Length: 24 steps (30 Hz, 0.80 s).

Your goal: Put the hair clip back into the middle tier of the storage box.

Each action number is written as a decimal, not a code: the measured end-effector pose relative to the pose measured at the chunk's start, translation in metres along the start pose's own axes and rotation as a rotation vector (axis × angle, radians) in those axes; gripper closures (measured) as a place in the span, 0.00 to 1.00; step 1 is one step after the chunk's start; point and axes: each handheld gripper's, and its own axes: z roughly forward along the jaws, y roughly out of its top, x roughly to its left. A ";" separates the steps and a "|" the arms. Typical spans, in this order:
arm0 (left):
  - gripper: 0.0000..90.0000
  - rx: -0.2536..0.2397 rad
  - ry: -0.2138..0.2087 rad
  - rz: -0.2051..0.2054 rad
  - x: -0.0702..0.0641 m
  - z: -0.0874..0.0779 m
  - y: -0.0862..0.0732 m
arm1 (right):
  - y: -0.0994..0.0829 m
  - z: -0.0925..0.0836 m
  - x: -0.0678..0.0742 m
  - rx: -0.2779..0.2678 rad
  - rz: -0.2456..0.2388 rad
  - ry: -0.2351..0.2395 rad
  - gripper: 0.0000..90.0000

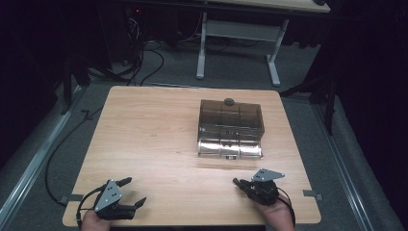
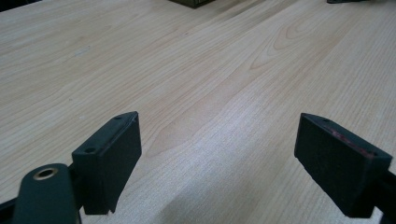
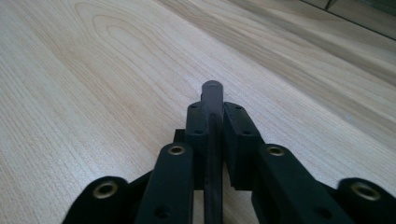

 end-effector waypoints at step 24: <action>0.17 -0.008 -0.007 0.012 -0.001 -0.001 0.000 | 0.012 -0.006 0.002 0.084 0.019 -0.008 0.70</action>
